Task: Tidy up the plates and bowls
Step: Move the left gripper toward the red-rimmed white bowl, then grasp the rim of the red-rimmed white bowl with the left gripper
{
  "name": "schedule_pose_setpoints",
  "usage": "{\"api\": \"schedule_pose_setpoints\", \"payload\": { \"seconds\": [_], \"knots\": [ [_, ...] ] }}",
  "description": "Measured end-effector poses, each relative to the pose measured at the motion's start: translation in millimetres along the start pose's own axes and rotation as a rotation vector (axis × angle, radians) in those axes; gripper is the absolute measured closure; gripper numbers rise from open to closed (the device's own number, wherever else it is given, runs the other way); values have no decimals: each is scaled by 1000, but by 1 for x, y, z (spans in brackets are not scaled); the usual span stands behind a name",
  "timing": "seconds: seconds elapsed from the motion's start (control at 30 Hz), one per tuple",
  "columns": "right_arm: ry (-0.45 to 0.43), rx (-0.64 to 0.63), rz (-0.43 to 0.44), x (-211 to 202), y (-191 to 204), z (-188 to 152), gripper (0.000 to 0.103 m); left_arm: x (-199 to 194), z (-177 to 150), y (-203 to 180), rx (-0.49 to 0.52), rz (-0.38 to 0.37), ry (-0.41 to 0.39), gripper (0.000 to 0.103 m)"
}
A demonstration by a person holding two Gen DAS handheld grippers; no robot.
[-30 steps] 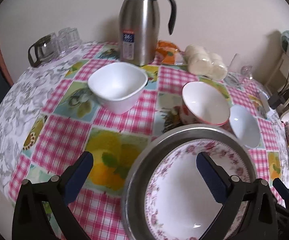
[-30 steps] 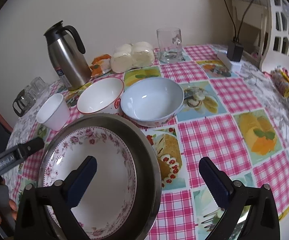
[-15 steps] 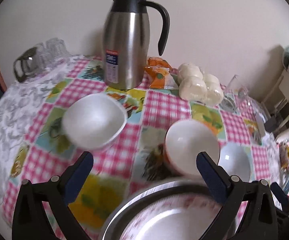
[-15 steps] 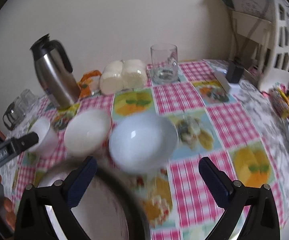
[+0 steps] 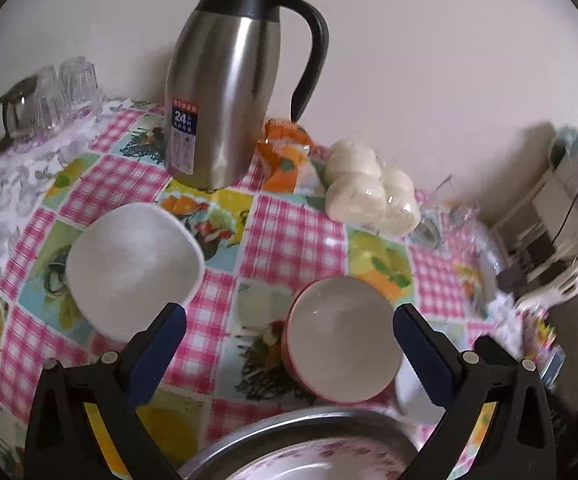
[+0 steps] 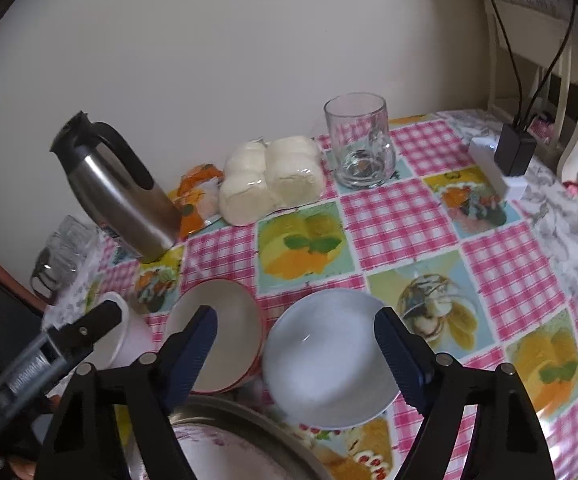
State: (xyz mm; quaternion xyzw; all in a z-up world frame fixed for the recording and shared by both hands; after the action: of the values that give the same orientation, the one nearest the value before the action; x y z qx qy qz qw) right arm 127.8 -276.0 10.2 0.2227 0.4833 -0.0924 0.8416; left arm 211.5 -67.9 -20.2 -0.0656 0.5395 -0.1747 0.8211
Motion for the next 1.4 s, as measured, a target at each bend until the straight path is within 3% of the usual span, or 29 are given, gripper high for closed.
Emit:
{"api": "schedule_pose_setpoints", "payload": {
  "seconds": [0.13, 0.23, 0.37, 0.43, 0.57, 0.63, 0.73, 0.9, 1.13, 1.4],
  "knots": [
    [27, 10, -1, 5, 2, -1, 25, 10, -5, 8, -66, -30, 84, 0],
    [46, -14, -13, 13, 6, -1, 27, 17, -6, 6, -50, 10, 96, 0],
    [82, -47, 9, 30, 16, -4, 40, 28, -10, -1, -29, 3, 116, 5],
    [107, -73, 15, 39, 23, -8, 50, 33, -10, -3, -21, -4, 130, 30],
    [119, -123, 26, 50, 35, -12, 64, 48, -13, -7, -23, -29, 157, 49],
    [115, -153, 21, 53, 41, -11, 67, 53, -13, -7, -13, -24, 163, 60],
    [116, -194, 7, 59, 48, -11, 73, 60, -13, -7, -6, -33, 174, 69],
    [122, -220, -7, 72, 51, -11, 87, 69, -13, -6, -10, -38, 188, 76],
    [157, -235, 29, 87, 53, -16, 92, 82, -14, -8, 5, -17, 211, 85],
    [163, -249, 54, 90, 61, -18, 95, 86, -11, 1, -23, -25, 215, 86]
  ]
}}
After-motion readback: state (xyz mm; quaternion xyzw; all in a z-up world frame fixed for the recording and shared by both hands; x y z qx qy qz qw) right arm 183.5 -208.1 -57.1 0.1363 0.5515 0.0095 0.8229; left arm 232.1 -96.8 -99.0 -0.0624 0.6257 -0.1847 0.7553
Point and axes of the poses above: each gripper's, at about its wrist camera, not at the fingertips, and x roughly the way its jaws point, y to its left, z to its top, the point moved 5 cm from there along x, roughly the way its jaws point, and after that the axes turned 9 degrees about y, right-handed, at the moved point
